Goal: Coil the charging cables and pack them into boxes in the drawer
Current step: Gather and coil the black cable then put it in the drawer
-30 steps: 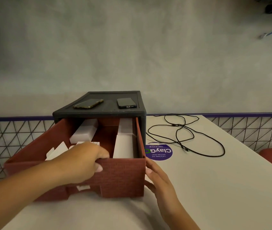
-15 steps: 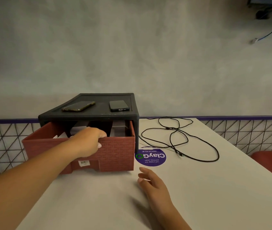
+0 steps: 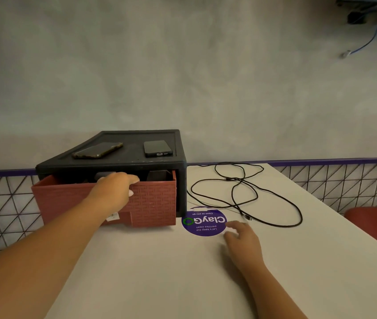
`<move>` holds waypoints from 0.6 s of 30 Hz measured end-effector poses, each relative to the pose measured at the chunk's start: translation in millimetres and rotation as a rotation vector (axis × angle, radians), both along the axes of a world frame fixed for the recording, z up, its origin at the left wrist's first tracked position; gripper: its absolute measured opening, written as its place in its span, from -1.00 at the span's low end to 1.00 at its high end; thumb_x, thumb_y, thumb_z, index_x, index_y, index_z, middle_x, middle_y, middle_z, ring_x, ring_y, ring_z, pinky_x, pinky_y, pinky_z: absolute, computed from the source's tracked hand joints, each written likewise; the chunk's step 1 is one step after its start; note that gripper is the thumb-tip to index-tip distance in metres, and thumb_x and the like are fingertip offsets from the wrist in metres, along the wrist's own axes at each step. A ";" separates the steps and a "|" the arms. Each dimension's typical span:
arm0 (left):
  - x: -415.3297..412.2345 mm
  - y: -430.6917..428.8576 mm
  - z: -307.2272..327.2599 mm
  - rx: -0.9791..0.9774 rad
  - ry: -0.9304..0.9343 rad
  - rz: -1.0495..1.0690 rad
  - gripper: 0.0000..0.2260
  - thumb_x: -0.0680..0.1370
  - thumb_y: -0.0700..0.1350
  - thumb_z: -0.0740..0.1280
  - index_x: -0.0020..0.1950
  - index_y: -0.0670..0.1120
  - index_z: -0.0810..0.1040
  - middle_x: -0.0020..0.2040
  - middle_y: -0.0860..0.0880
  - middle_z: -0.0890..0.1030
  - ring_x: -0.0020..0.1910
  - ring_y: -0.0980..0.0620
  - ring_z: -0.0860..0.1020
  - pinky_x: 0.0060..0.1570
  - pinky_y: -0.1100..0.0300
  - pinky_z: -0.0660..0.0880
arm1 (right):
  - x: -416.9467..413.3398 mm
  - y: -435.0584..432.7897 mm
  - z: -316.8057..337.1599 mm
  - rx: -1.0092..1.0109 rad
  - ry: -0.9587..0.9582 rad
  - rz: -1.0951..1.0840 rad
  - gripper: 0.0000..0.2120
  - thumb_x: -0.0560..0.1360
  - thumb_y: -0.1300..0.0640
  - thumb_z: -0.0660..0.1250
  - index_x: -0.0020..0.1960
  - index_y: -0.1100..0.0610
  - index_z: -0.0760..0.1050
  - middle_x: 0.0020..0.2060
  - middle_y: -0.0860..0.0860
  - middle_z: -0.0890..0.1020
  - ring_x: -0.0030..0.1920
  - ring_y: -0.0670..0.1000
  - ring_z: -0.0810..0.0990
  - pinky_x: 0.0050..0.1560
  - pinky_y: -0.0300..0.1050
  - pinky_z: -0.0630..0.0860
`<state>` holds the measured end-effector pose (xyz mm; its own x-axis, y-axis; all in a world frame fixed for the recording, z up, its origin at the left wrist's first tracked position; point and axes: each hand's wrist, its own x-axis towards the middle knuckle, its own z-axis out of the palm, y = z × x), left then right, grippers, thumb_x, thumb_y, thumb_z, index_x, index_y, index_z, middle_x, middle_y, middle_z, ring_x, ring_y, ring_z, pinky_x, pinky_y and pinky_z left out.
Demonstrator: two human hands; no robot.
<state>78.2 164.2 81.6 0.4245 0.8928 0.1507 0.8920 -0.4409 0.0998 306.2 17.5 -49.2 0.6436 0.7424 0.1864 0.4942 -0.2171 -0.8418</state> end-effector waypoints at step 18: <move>-4.5 -3.6 -30.4 0.160 -0.054 -0.055 -0.39 0.57 0.03 0.24 0.54 -0.01 0.02 0.45 -0.04 0.26 0.47 -0.07 0.14 0.47 0.00 0.00 | 58.6 -18.6 -6.2 -0.451 -0.579 -0.018 -0.60 0.56 -0.07 0.03 0.39 -0.12 0.27 0.24 -0.02 0.38 0.30 0.05 0.33 0.31 -0.03 0.23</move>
